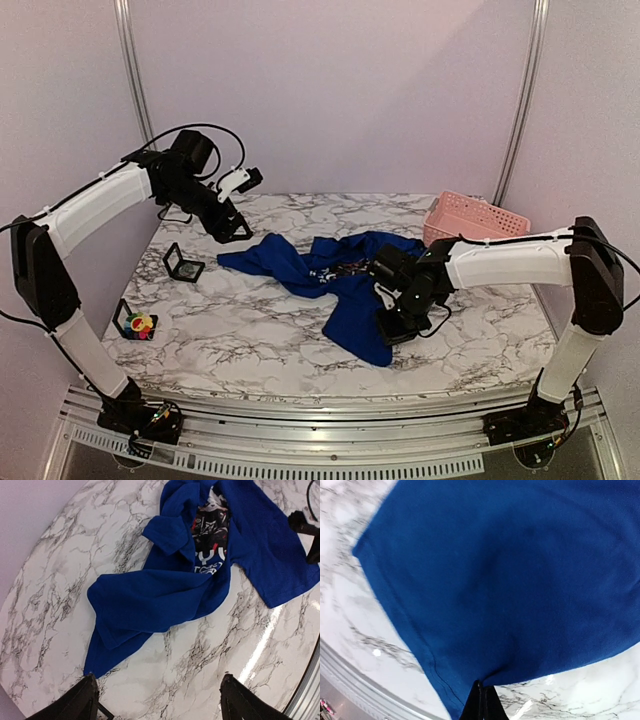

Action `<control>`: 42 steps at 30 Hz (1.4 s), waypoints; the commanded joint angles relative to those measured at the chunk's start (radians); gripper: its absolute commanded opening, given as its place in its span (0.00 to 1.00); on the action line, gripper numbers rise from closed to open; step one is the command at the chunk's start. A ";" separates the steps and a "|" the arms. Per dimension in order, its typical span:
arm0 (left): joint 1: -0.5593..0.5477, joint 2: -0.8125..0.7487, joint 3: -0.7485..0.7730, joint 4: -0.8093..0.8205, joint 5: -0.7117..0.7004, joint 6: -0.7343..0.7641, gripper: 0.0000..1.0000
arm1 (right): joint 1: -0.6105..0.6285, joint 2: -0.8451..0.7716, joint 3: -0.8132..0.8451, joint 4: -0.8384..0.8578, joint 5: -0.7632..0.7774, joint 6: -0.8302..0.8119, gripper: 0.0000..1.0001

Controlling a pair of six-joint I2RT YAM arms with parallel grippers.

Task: Pin the brooch onto the clothing
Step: Pick up the crumped clothing from the center of the board.

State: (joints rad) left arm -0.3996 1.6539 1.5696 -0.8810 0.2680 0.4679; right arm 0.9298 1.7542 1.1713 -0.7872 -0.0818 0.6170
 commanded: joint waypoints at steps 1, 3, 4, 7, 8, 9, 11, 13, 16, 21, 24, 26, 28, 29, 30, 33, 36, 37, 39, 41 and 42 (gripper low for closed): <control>-0.058 0.000 -0.039 -0.076 0.051 0.084 0.82 | -0.024 -0.129 0.226 -0.020 -0.018 -0.061 0.00; -0.081 0.009 -0.052 -0.087 0.051 0.116 0.79 | -0.041 -0.172 0.312 -0.019 -0.014 -0.093 0.00; -0.091 0.017 -0.057 -0.092 0.051 0.134 0.78 | -0.054 -0.190 0.347 -0.022 -0.010 -0.103 0.00; -0.122 0.038 -0.055 -0.095 0.031 0.203 0.76 | -0.088 -0.249 0.437 -0.024 0.010 -0.134 0.00; -0.132 0.047 -0.053 -0.090 0.023 0.228 0.76 | -0.102 -0.272 0.459 -0.021 0.013 -0.141 0.00; -0.142 0.056 -0.050 -0.078 0.016 0.253 0.76 | -0.117 -0.283 0.474 -0.016 0.013 -0.147 0.00; -0.166 0.084 -0.032 -0.044 0.001 0.288 0.76 | -0.150 -0.308 0.491 0.008 0.000 -0.159 0.00; -0.196 0.120 -0.012 -0.019 -0.009 0.310 0.78 | -0.177 -0.330 0.504 0.028 -0.012 -0.174 0.00; -0.241 0.165 -0.014 0.001 -0.007 0.400 0.80 | -0.219 -0.336 0.542 0.028 -0.008 -0.190 0.00; -0.271 0.226 -0.005 0.074 -0.051 0.429 0.82 | -0.288 -0.344 0.600 0.006 -0.010 -0.239 0.00; -0.271 0.249 0.038 0.081 -0.034 0.423 0.82 | -0.333 -0.342 0.616 -0.035 -0.018 -0.269 0.00; -0.269 0.265 0.087 0.073 -0.009 0.425 0.82 | -0.358 -0.339 0.610 -0.050 -0.046 -0.289 0.00; -0.269 0.296 0.153 0.053 0.015 0.420 0.82 | -0.364 -0.336 0.606 -0.064 -0.049 -0.312 0.00; -0.269 0.315 0.191 0.039 0.033 0.413 0.82 | -0.364 -0.330 0.605 -0.068 -0.047 -0.317 0.00; -0.267 0.335 0.233 0.028 0.053 0.403 0.82 | -0.365 -0.327 0.605 -0.069 -0.045 -0.321 0.00; -0.252 0.392 0.325 0.023 0.134 0.376 0.80 | -0.365 -0.323 0.605 -0.069 -0.035 -0.331 0.00; -0.253 0.467 0.382 0.018 0.169 0.349 0.71 | -0.370 -0.324 0.605 -0.073 -0.023 -0.336 0.00; -0.255 0.489 0.397 0.000 0.186 0.350 0.68 | -0.370 -0.324 0.605 -0.073 -0.021 -0.336 0.00; -0.260 0.510 0.403 -0.036 0.230 0.370 0.65 | -0.371 -0.326 0.606 -0.077 -0.015 -0.336 0.00; -0.260 0.510 0.379 -0.040 0.256 0.396 0.62 | -0.374 -0.328 0.605 -0.081 -0.009 -0.335 0.00; -0.260 0.506 0.365 -0.029 0.253 0.403 0.59 | -0.373 -0.328 0.605 -0.082 -0.006 -0.335 0.00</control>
State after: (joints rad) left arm -0.6601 2.1384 1.9621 -0.8604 0.4427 0.8452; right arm 0.5655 1.4265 1.7634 -0.8616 -0.1074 0.2970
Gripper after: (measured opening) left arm 0.624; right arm 0.005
